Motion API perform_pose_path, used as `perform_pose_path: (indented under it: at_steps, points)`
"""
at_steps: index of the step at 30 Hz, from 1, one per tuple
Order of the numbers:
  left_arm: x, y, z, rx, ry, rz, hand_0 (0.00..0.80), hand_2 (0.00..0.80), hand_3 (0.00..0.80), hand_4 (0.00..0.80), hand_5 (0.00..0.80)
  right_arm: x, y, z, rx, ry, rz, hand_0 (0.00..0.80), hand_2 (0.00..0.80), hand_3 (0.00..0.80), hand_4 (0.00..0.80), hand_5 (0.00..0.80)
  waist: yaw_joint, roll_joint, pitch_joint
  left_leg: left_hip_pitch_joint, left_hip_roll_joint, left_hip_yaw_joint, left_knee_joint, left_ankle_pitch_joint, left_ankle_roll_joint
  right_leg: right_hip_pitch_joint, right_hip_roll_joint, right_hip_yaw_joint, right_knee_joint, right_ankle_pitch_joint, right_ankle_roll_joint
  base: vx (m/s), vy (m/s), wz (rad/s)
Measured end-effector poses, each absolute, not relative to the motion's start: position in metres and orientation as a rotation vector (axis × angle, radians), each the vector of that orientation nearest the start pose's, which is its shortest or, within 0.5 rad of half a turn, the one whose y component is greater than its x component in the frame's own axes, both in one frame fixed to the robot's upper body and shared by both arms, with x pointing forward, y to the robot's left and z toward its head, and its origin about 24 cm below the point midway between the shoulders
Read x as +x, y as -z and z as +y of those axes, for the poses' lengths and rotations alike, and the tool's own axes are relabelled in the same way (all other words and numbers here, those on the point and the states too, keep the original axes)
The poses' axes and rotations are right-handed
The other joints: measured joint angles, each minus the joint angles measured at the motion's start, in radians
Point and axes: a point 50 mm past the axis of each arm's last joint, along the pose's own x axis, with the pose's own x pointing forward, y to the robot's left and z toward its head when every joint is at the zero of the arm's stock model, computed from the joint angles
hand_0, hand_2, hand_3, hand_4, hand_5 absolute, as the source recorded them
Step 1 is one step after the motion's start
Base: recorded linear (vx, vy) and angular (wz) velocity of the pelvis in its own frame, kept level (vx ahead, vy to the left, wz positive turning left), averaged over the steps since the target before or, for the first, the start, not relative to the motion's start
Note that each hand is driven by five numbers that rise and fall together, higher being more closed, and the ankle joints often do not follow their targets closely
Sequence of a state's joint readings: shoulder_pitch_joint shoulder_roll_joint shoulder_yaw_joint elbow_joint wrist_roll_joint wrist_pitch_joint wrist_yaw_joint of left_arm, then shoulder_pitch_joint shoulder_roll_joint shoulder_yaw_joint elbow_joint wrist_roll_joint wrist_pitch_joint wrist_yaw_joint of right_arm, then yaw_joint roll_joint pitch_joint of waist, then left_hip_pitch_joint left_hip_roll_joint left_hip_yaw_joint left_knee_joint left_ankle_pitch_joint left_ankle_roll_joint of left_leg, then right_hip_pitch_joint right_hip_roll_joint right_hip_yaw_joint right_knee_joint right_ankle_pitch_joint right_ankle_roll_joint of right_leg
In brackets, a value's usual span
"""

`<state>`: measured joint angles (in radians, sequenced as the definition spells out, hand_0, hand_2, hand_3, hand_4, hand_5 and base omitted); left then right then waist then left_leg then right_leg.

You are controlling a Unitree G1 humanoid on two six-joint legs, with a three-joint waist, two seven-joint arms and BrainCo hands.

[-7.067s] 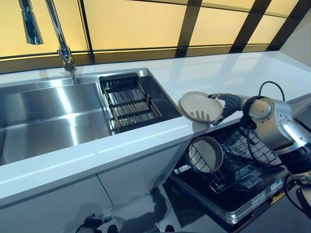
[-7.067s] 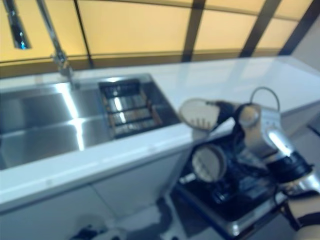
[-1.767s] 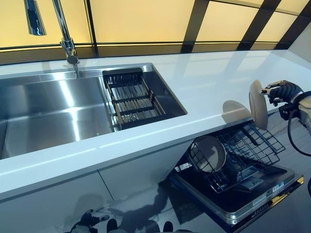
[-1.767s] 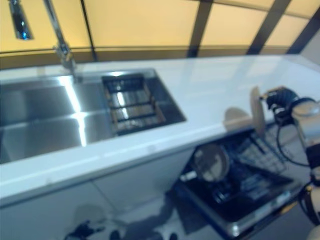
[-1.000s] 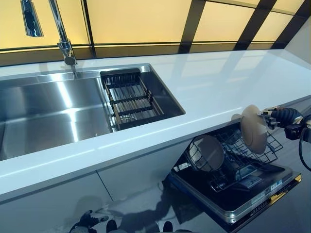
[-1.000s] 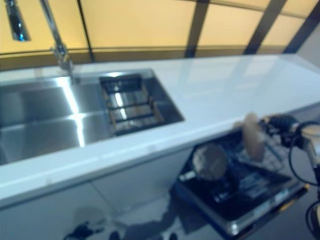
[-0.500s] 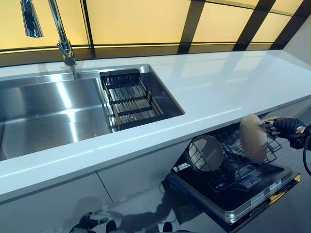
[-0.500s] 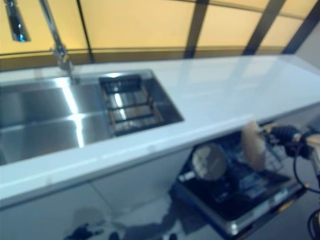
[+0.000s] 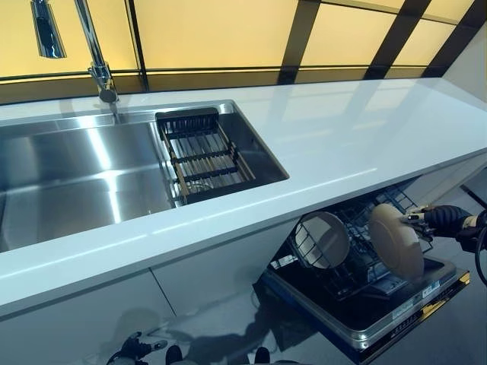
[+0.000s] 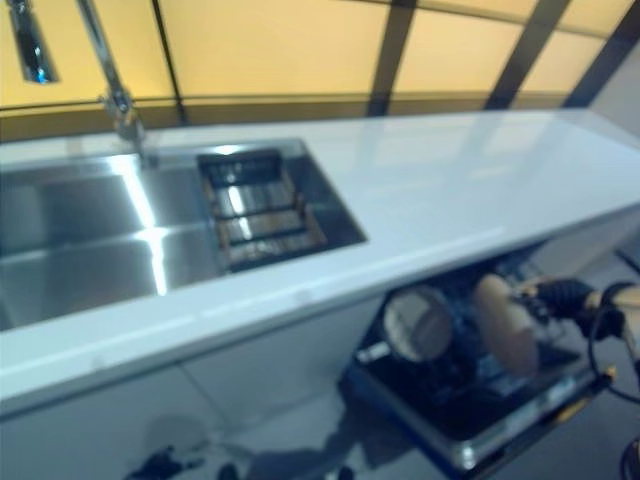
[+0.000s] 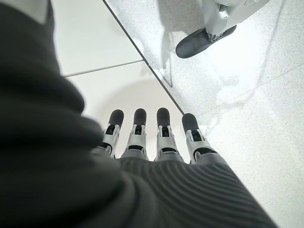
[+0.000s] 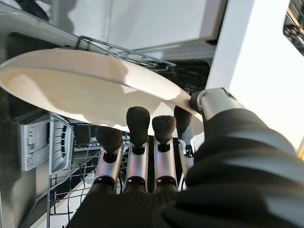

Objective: Take plates into dishwasher

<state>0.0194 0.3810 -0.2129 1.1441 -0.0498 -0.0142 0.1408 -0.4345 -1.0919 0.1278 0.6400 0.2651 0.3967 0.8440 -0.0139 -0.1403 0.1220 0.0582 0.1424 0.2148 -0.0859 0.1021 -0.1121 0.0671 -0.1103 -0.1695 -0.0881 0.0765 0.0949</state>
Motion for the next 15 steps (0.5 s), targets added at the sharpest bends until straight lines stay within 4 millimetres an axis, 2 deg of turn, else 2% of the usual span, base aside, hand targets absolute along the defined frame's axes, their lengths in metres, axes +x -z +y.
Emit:
perform_pose_path:
  at_steps: [15]
  points:
    - [0.098,0.141,0.285,0.523,-0.149,1.149,0.0,0.0,0.0,0.0,0.0,0.271,-0.101,-0.364,-0.344,-0.427,0.77,0.8,0.8,0.8,0.8,0.8,0.002,0.0,0.0,0.0,0.0,-0.002,0.0,0.0,0.0,0.002,0.0,-0.002,0.0,0.0,0.0,0.0,0.0,0.0]
